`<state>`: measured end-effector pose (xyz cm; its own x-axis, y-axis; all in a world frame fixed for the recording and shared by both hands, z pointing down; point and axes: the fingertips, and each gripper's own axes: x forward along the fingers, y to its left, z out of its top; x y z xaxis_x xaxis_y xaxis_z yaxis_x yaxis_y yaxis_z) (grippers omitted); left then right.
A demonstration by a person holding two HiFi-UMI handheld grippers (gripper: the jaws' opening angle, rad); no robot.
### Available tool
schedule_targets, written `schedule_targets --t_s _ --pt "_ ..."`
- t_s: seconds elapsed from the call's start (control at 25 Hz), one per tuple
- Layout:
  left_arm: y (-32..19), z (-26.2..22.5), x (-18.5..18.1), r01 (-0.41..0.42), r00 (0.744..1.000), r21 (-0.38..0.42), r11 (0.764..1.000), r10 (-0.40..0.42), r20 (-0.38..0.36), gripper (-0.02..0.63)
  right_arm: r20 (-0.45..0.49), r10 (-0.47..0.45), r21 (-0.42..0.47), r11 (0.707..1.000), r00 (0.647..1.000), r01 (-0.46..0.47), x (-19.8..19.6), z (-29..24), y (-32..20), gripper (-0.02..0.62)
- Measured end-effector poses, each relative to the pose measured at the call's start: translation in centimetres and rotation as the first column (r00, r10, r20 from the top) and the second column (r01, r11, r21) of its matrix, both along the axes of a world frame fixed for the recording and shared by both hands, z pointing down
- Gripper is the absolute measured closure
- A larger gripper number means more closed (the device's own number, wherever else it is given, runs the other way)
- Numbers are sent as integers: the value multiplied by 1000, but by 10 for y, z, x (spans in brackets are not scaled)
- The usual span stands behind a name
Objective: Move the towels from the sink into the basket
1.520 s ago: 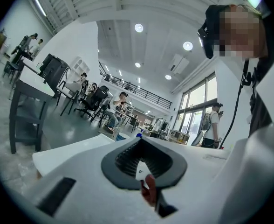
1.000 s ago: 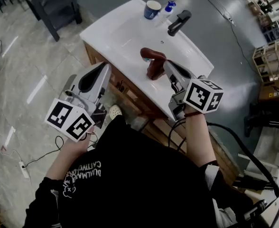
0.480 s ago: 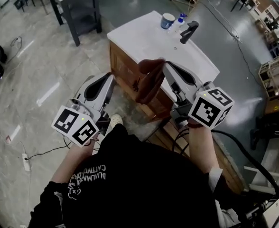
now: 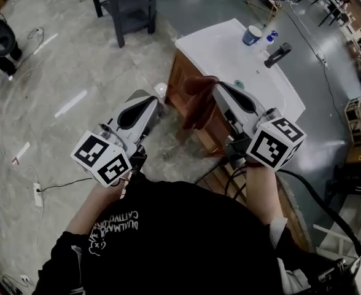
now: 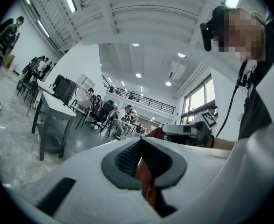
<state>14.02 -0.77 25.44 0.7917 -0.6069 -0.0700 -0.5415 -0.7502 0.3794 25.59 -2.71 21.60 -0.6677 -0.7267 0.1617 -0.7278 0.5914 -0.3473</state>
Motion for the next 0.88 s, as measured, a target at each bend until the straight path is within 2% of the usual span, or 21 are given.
schedule_targets --t_s 0.2,0.48,0.68,0.88 --pt "-32 -2 -59 -12 999 1 1000 12 30 606 -37 10 19 1000 999 -9 -55 1 -34 578" --pt "-69 0 -116 -15 999 -4 1000 15 45 606 -58 1 30 1000 998 0 -120 6 -70 578" --pt "-85 -1 -142 -22 998 9 1000 22 51 606 -63 4 28 1000 998 -2 -145 11 -88 578" --pt "-99 2 -173 42 998 9 999 -42 42 604 -83 -3 26 1000 997 5 -168 16 -96 578"
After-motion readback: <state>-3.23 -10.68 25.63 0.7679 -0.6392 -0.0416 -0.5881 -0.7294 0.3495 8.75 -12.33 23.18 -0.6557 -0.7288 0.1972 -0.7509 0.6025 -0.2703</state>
